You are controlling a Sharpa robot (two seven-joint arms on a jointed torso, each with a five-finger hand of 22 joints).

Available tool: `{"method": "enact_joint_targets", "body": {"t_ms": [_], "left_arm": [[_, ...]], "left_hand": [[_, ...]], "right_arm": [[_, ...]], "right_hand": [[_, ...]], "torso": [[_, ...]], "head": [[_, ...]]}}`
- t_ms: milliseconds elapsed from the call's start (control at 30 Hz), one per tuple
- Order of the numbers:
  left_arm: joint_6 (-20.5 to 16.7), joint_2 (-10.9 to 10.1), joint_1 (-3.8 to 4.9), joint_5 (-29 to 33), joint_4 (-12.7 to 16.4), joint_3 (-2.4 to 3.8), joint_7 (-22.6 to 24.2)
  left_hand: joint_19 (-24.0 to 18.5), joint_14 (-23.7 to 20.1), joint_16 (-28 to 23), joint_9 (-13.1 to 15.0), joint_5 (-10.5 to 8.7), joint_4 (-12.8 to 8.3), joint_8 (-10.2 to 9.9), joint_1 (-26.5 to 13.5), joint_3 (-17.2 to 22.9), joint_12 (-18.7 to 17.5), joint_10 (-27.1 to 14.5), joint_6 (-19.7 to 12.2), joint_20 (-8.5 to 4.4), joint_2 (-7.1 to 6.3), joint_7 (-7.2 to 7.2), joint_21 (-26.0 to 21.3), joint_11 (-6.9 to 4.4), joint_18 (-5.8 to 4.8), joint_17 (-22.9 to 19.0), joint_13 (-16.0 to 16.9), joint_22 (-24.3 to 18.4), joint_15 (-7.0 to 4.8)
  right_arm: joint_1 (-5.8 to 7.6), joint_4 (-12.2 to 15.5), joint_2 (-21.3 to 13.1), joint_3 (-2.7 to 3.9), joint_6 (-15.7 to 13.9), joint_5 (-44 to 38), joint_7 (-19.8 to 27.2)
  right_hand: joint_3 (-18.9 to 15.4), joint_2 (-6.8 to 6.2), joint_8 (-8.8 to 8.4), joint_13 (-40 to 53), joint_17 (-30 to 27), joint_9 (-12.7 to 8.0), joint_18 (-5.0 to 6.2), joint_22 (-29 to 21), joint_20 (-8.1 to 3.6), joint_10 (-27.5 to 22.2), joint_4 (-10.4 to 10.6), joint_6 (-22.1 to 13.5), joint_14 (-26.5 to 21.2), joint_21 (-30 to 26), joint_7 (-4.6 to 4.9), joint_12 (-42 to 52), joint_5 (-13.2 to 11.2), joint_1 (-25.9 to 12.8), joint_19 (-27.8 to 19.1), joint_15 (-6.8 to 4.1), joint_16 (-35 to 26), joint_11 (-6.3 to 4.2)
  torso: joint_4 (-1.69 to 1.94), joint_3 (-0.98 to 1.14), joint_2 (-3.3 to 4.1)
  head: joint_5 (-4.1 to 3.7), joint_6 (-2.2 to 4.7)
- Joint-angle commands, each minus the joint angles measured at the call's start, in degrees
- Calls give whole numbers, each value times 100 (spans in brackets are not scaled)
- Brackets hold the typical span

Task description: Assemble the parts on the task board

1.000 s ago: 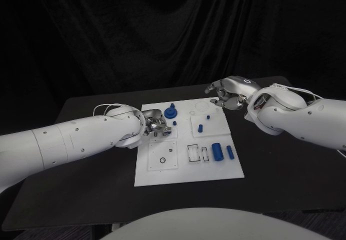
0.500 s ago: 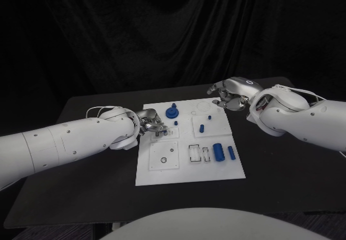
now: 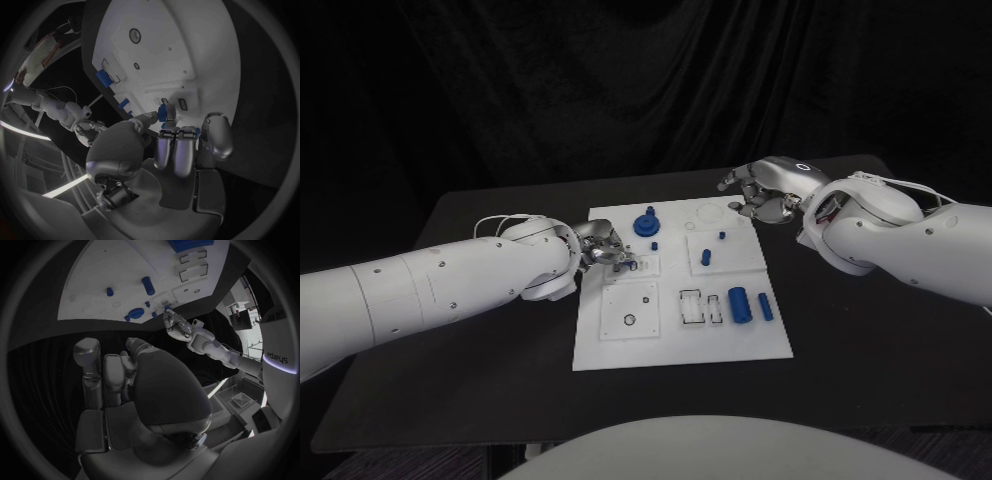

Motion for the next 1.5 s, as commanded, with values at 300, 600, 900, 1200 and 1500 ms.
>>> {"method": "enact_joint_targets", "body": {"t_ms": [300, 600, 900, 1200, 1500], "left_arm": [[-66, 90, -100, 13, -75, 5, 34], [-77, 125, -129, 13, -121, 5, 30], [-137, 117, -151, 13, -136, 5, 36], [-197, 124, -165, 13, -150, 5, 73], [-254, 109, -170, 14, -158, 6, 113]], "left_hand": [[45, 596, 15, 24, -125, 68, -54, -90, -36, 15, 598, 48, 20, 9, 9, -15, 4, 2, 1508, 1504, 32, -27], [44, 596, 15, 25, -136, 73, -58, -97, -41, 15, 598, 52, 20, 8, 9, -18, 3, 3, 1508, 1504, 30, -27], [44, 596, 15, 28, -149, 89, -68, -107, -40, 15, 598, 60, 21, 26, 8, -20, 3, 4, 1508, 1504, 30, -27], [45, 596, 15, 31, -140, 112, -81, -118, -34, 15, 598, 69, 21, 56, 7, -22, 2, 4, 1508, 1504, 33, -27], [32, 596, 15, 34, -87, 115, -103, -113, -20, 15, 598, 68, 21, 69, 5, -39, 1, 10, 1508, 1504, 13, -28]], "right_arm": [[-23, 2, -19, 5, 46, -16, -97], [-24, -10, -16, 5, 52, -16, -104], [-26, -15, -17, 5, 59, -16, -107], [-30, -14, -23, 5, 70, -16, -117], [-35, -18, -23, 5, 68, -16, -124]], "right_hand": [[62, -2, -2, -7, -13, -17, -34, 547, -1, -28, 29, 32, -7, -26, 16, -25, 30, 9, -32, 27, -26, 10], [76, 13, -5, -8, -15, -25, -34, 548, 2, -26, 48, 33, -7, -23, 18, -23, 43, -14, -32, 29, -27, 12], [83, 19, -7, -12, -17, -29, -34, 546, 3, -31, 55, 34, -8, -27, 19, -25, 51, -23, -34, 29, -28, 13], [92, 24, -9, -17, -17, -34, -33, 545, 4, -36, 61, 33, -7, -31, 20, -28, 61, -30, -35, 30, -29, 13], [137, 24, -17, -23, -28, -53, -29, 542, 6, -45, 55, 36, -11, -47, 23, -29, 147, -32, -42, 31, -38, 15]], "torso": [[-11, 6, -5], [-7, 6, -1], [-5, 4, -3], [-6, 5, -4], [-9, 9, -6]], "head": [[6, -1], [-6, -1], [-10, -1], [-7, -1], [-4, -1]]}}
